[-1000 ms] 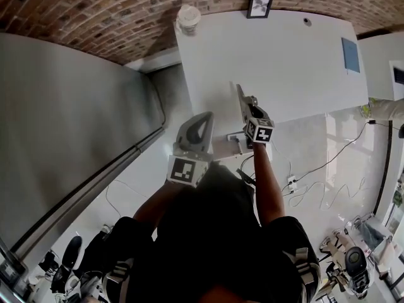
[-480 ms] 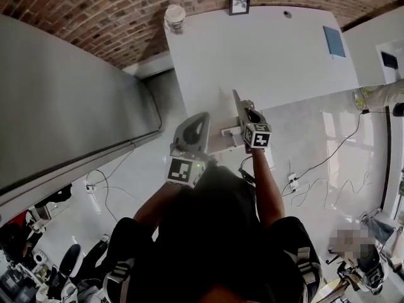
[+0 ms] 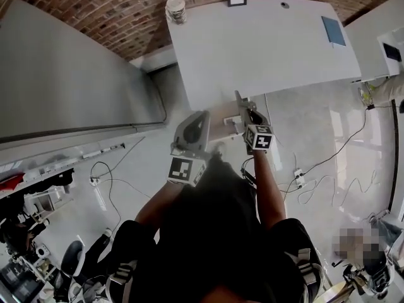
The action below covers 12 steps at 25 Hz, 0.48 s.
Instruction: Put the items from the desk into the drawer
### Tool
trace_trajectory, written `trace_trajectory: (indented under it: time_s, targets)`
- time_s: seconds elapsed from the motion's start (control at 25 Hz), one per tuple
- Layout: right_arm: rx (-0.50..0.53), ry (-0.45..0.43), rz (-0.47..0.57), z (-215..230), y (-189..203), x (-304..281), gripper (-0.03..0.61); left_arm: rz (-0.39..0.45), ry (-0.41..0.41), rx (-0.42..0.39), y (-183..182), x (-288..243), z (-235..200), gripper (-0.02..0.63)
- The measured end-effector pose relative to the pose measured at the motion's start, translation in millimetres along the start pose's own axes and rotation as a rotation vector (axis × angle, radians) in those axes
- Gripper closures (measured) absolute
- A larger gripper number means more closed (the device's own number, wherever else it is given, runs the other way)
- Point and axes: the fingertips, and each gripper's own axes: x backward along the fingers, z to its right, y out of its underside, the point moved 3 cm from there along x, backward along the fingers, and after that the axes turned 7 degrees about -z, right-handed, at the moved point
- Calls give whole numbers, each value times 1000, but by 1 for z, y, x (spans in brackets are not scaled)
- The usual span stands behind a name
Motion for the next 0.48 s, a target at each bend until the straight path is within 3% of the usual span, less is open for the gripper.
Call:
trace_trajectory:
  time_s: [0.24,0.48]
  targets:
    - [-44,-5,-14,-7,32,8,545,-27,15,-17,7,8,5,614]
    - [-92,54,-51,-3,57,5,545,-77,42,-8,17,3,-2,614]
